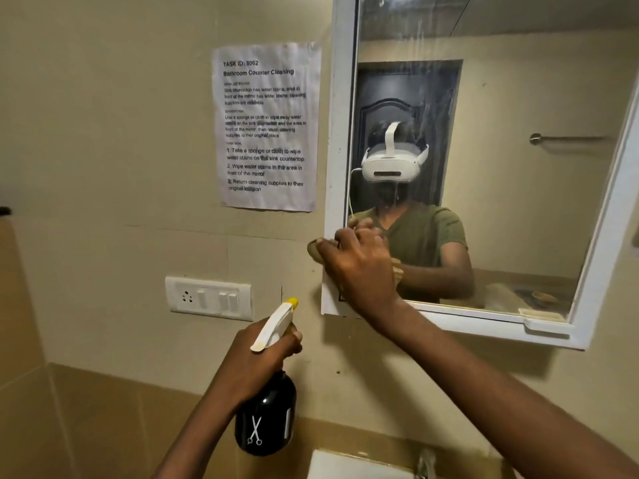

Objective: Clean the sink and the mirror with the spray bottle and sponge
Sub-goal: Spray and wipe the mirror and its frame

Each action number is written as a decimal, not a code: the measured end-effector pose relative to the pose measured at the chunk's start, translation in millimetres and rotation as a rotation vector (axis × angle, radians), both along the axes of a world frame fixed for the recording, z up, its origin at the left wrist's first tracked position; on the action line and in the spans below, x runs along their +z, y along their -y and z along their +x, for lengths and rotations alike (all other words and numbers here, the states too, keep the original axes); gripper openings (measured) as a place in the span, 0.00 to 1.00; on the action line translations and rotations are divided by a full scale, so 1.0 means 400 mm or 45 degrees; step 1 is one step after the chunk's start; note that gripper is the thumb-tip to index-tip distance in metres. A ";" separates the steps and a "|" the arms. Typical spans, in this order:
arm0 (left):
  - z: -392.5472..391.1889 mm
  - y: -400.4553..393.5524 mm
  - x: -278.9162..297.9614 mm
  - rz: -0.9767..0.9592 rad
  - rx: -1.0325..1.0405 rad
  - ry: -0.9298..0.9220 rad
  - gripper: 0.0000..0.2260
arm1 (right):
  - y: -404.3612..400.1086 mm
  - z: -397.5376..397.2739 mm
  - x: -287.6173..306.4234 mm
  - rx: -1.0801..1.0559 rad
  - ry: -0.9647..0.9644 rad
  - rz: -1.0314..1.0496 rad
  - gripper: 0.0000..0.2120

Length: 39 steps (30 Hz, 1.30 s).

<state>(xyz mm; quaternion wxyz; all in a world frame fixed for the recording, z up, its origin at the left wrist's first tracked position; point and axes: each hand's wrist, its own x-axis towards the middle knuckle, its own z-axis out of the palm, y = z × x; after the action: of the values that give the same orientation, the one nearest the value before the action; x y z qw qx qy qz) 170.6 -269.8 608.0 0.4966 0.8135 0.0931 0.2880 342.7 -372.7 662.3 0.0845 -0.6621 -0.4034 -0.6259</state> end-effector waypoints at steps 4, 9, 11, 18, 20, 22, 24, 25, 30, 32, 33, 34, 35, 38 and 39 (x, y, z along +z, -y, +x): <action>0.012 0.021 0.032 0.021 0.104 0.034 0.14 | 0.012 -0.002 -0.088 0.044 0.004 0.018 0.06; 0.048 0.052 0.064 0.031 0.004 0.038 0.10 | 0.036 0.010 -0.192 0.059 0.012 -0.136 0.08; 0.059 0.064 0.074 0.059 0.058 0.046 0.10 | 0.037 0.009 -0.185 0.082 0.036 -0.146 0.07; 0.074 0.074 0.105 0.017 -0.001 0.078 0.11 | 0.046 0.017 -0.199 0.119 -0.003 -0.176 0.15; 0.076 0.071 0.121 -0.016 0.016 0.076 0.13 | 0.044 0.012 -0.183 0.135 -0.064 -0.121 0.09; 0.072 0.068 0.144 -0.064 -0.003 0.108 0.14 | 0.037 0.004 -0.133 0.146 -0.116 -0.075 0.06; 0.070 0.062 0.164 -0.101 -0.048 0.153 0.15 | 0.020 0.002 -0.051 0.107 -0.125 -0.024 0.07; 0.071 0.058 0.172 -0.105 -0.070 0.157 0.16 | 0.009 0.001 -0.004 0.076 -0.124 0.017 0.08; 0.067 0.043 0.208 -0.048 -0.107 0.159 0.16 | -0.021 -0.008 0.112 0.022 -0.209 0.170 0.13; 0.065 0.039 0.222 -0.018 -0.087 0.166 0.17 | -0.017 -0.014 0.058 0.054 -0.198 0.180 0.12; 0.066 0.035 0.228 -0.009 -0.079 0.178 0.17 | -0.014 -0.017 0.019 0.068 -0.197 0.171 0.12; 0.068 0.033 0.234 0.000 -0.075 0.193 0.18 | -0.011 -0.018 -0.021 0.076 -0.206 0.154 0.13; 0.070 0.032 0.239 0.007 -0.075 0.204 0.19 | -0.008 -0.017 -0.057 0.077 -0.218 0.135 0.13; 0.076 0.014 0.249 -0.010 -0.082 0.199 0.20 | -0.007 -0.016 -0.120 0.046 -0.221 0.084 0.11; 0.077 0.009 0.250 -0.007 -0.076 0.191 0.19 | -0.005 -0.018 -0.126 0.036 -0.216 0.079 0.10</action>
<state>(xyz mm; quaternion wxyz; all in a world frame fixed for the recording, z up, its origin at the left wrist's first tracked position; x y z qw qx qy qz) 201.3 -273.3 708.0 0.5129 0.7907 0.0322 0.3328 335.6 -370.6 611.7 0.1476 -0.7040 -0.3845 -0.5785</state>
